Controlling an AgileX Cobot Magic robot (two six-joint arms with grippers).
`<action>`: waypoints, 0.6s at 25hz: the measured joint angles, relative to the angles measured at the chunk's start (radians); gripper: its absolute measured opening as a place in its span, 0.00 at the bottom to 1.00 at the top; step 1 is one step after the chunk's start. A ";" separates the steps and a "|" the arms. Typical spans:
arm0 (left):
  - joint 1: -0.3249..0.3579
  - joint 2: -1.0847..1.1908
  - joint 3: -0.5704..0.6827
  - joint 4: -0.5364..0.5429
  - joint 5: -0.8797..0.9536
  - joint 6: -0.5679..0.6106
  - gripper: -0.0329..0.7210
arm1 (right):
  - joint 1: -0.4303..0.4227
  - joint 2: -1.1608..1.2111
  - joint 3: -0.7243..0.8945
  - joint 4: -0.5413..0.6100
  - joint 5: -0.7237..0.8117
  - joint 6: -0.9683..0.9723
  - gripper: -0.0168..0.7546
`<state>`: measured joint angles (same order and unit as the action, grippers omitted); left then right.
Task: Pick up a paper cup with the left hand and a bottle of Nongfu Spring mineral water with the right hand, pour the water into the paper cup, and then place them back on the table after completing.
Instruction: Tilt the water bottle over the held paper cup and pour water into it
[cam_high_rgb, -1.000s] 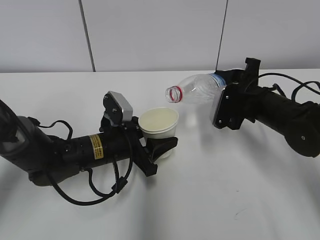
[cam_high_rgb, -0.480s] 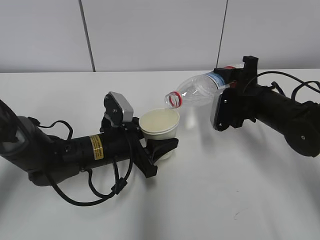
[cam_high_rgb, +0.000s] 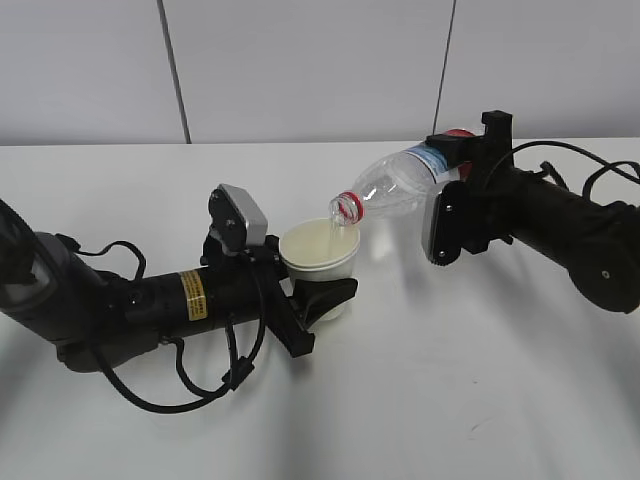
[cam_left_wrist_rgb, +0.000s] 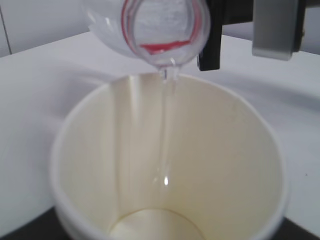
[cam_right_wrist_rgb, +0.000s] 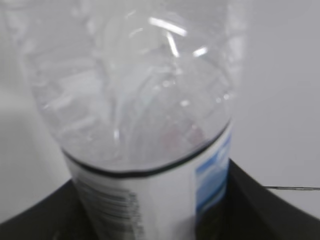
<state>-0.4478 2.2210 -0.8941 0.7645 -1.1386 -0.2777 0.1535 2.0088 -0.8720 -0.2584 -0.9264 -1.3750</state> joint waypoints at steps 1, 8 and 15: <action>0.000 0.000 0.000 0.002 0.000 0.000 0.56 | 0.000 0.000 -0.003 0.000 0.000 -0.004 0.57; 0.000 0.000 0.000 0.005 0.000 0.000 0.56 | 0.000 0.000 -0.005 0.000 -0.039 -0.013 0.57; 0.000 0.000 0.000 0.005 0.000 0.000 0.56 | 0.000 0.000 -0.005 0.000 -0.043 -0.026 0.56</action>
<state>-0.4478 2.2210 -0.8941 0.7691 -1.1386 -0.2777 0.1535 2.0088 -0.8769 -0.2584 -0.9692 -1.4008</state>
